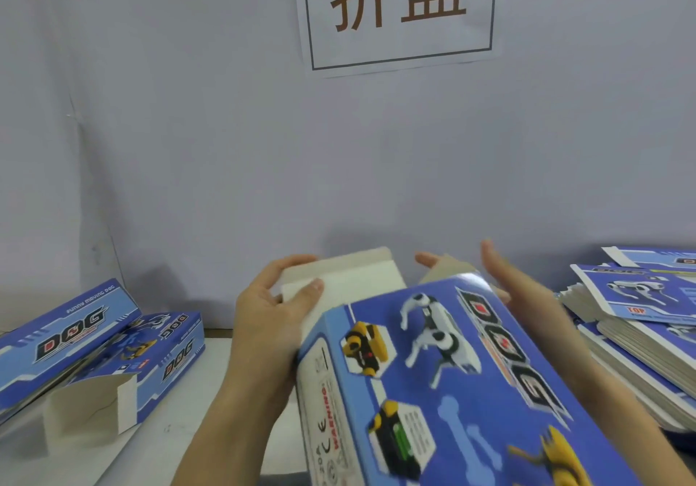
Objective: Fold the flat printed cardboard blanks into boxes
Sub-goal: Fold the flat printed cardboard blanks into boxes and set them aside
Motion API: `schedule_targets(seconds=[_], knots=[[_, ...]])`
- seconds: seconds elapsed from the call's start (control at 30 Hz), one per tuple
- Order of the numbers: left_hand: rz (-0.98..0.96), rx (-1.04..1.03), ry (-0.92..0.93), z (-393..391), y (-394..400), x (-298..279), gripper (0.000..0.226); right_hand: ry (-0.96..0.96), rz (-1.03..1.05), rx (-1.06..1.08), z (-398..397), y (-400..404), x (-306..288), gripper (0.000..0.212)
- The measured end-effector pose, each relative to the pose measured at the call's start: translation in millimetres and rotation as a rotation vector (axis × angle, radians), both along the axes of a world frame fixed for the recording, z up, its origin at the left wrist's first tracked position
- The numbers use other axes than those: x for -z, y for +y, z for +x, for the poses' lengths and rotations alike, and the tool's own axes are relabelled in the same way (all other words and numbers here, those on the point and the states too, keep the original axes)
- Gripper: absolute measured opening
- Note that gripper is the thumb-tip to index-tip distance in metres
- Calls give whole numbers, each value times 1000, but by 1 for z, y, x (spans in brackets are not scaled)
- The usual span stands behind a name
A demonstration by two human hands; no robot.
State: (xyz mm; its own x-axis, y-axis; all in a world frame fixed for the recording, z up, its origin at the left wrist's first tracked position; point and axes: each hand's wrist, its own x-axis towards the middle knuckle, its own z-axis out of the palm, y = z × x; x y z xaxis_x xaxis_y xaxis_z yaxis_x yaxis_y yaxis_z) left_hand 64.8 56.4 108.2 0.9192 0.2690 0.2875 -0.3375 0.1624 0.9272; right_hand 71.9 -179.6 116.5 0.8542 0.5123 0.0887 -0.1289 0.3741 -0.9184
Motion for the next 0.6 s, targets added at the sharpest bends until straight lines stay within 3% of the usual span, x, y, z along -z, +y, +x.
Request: schedule_targets(seconds=[0.07,0.13,0.17,0.2,0.27,0.37,0.5,0.6], knots=[[-19,-118,-18,0,8,-2,13,29,84,-225,-11,6,-9,64],[-48,-174,-28,-2,12,-4,13,-77,-130,-274,-8,10,-12,50],[-62,-191,-32,-3,12,-4,14,-143,-287,-149,-9,14,-14,42],[-73,-208,-43,-4,12,-5,13,-199,-309,-70,-11,16,-14,35],[-91,-235,-82,-6,12,-8,10,-272,-207,-9,-19,16,-17,32],[-38,-158,-139,-11,8,-18,10,-365,-44,208,-21,16,-13,44],[217,92,-201,-25,-13,-32,41,-457,46,289,-24,20,-16,48],[273,142,-259,-30,-24,-38,57,-504,48,317,-27,23,-17,48]])
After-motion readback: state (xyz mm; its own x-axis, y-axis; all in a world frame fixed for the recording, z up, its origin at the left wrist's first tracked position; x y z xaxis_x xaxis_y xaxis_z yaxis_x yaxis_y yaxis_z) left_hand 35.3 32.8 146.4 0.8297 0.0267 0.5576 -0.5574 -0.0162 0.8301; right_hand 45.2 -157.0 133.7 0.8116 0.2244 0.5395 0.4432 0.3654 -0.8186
